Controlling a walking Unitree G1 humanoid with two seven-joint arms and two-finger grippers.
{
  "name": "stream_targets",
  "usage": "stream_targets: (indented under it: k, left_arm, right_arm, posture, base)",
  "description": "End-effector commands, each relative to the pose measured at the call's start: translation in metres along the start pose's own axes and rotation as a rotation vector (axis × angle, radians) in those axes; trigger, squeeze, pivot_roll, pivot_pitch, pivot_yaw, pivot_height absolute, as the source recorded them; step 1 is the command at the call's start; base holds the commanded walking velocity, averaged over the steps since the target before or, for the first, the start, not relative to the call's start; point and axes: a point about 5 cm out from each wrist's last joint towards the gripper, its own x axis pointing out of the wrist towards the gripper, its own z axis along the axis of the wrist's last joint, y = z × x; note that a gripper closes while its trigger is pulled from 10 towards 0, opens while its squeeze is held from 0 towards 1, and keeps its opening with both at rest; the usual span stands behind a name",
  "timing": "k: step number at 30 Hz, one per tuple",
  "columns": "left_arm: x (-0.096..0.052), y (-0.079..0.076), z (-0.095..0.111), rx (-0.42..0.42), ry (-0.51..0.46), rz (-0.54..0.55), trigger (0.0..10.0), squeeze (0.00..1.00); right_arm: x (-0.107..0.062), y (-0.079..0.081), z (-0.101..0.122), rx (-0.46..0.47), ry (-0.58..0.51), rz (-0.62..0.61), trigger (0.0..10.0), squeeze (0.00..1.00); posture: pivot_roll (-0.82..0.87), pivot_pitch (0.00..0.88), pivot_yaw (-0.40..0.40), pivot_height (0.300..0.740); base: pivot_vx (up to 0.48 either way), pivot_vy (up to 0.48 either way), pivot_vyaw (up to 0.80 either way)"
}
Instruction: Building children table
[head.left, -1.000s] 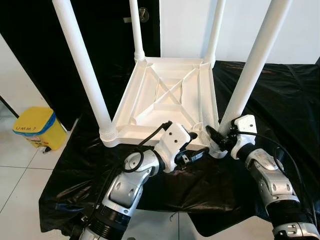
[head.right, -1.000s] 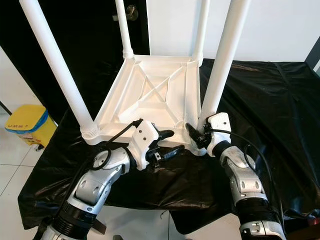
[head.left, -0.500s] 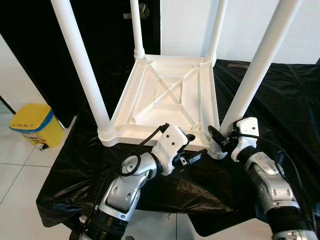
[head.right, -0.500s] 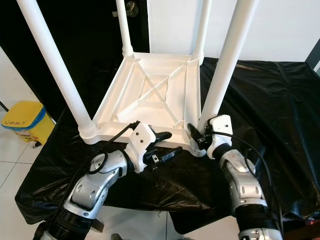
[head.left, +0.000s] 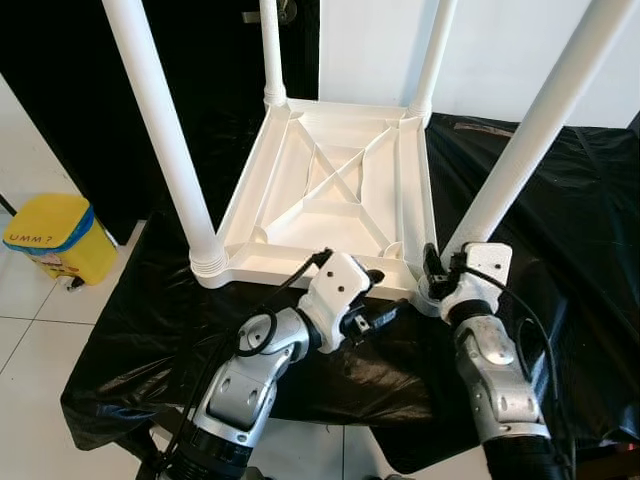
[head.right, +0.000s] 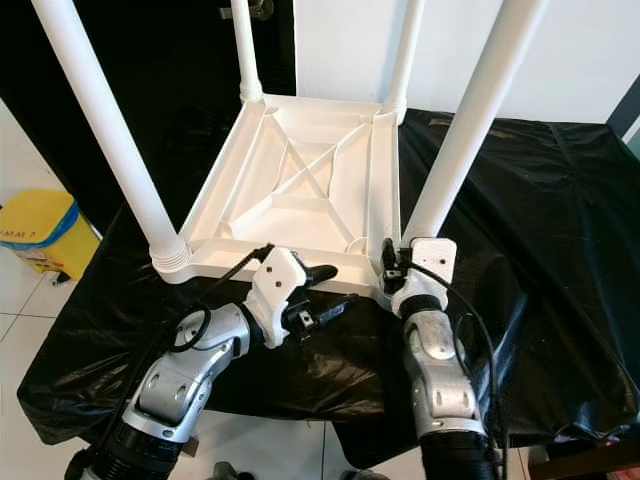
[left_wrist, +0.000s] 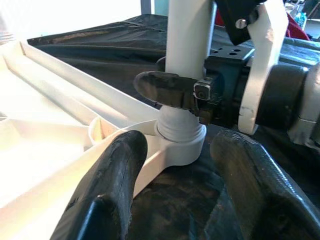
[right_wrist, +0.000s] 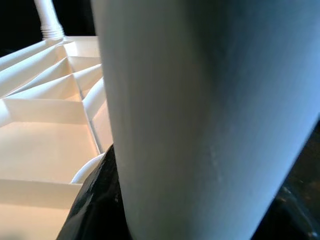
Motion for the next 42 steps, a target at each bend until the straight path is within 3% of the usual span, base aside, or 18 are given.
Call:
stream_targets:
  k: [1,31,32,37,39,42]
  left_arm:
    - [-0.001,0.003,0.0,-0.008,0.003,0.09,10.0,0.0]
    - [0.0,0.008,0.002,0.0,-0.003,0.112,10.0,0.0]
    - [0.0,0.009,0.002,0.0,-0.004,0.112,10.0,0.0]
    - [0.0,0.009,0.002,0.0,-0.005,0.111,10.0,0.0]
    - [0.001,0.009,0.002,-0.001,-0.007,0.109,10.0,0.0]
    - [0.001,0.009,0.002,-0.001,-0.007,0.109,10.0,0.0]
  right_arm:
    - [-0.009,0.0,-0.025,-0.004,0.124,-0.02,10.0,0.0]
    - [-0.002,-0.004,-0.015,-0.026,0.097,-0.079,10.0,0.0]
    - [-0.001,-0.005,-0.013,-0.024,0.083,-0.072,10.0,1.0]
    - [0.001,-0.008,-0.006,-0.019,0.048,-0.028,10.0,1.0]
    - [0.004,-0.012,0.001,-0.015,0.027,0.063,10.0,1.0]
    - [0.004,-0.012,0.001,-0.015,0.027,0.063,10.0,1.0]
  posture:
    - [-0.03,0.108,-0.032,0.74]
    - [-0.03,0.094,-0.046,0.74]
    - [-0.03,0.092,-0.048,0.74]
    - [-0.04,0.092,-0.048,0.74]
    - [-0.04,0.09,-0.046,0.74]
    - [-0.04,0.09,-0.046,0.74]
  base:
    - [0.0,0.0,0.0]
    - [0.0,0.0,0.0]
    - [0.0,0.0,0.0]
    - [0.0,0.0,0.0]
    - [0.0,0.0,0.0]
    - [0.0,0.0,0.0]
